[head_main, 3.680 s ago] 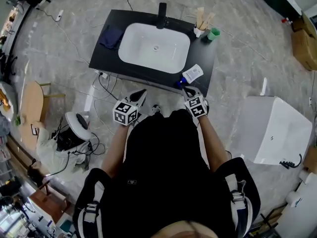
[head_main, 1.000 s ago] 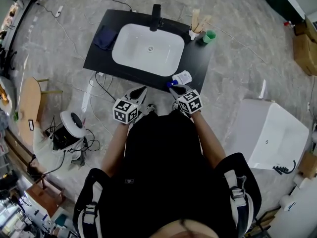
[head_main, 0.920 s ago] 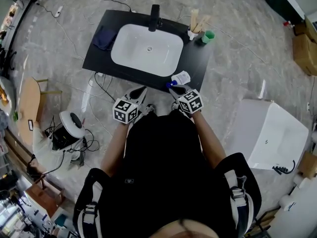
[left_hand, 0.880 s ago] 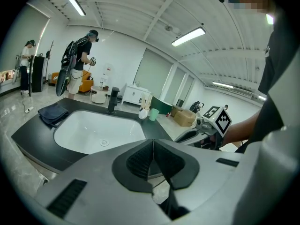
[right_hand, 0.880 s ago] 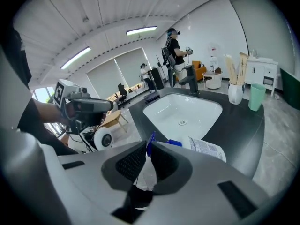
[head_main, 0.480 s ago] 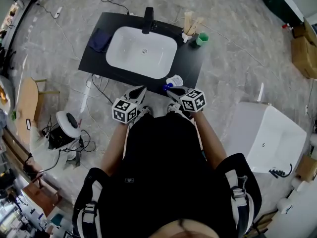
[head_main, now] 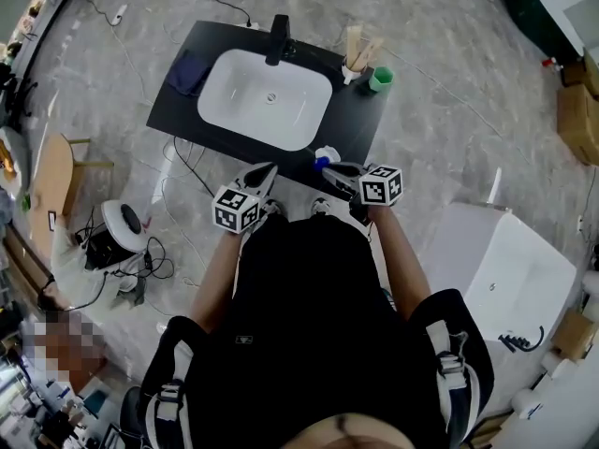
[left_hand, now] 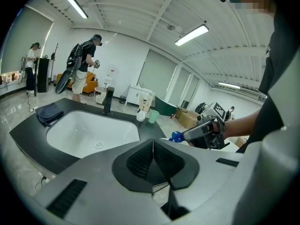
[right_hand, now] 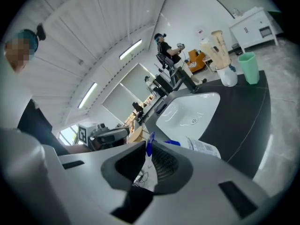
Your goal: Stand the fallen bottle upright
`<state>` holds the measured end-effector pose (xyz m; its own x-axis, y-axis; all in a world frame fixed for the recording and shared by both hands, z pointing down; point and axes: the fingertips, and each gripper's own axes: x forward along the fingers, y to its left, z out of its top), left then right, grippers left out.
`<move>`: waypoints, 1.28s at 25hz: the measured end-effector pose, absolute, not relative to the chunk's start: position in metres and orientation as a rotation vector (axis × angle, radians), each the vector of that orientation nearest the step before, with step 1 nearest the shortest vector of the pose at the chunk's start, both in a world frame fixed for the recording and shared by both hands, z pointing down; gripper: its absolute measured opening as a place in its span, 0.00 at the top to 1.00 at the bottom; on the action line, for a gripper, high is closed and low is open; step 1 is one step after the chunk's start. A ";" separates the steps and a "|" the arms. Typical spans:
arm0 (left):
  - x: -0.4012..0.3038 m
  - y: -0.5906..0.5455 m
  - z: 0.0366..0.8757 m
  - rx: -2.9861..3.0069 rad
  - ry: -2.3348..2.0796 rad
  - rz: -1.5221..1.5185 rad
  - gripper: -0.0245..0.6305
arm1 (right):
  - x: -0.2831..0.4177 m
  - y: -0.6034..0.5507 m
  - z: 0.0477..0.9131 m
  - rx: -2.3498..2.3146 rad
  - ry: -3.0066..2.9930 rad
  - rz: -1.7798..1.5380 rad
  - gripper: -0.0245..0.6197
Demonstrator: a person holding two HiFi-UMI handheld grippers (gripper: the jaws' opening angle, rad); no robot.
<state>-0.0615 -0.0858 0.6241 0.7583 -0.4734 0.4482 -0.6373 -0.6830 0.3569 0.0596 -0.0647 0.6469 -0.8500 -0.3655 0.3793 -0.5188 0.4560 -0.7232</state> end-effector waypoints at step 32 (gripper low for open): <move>-0.018 -0.069 0.628 2.396 -0.989 0.397 0.94 | 0.120 -0.092 0.650 0.694 -2.612 1.709 0.80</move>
<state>-0.0180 -0.0687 0.6277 0.6915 -0.5685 0.4457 -0.7189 -0.6026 0.3466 0.1203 -0.0918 0.6505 -0.9044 -0.3841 0.1859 -0.3242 0.3350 -0.8847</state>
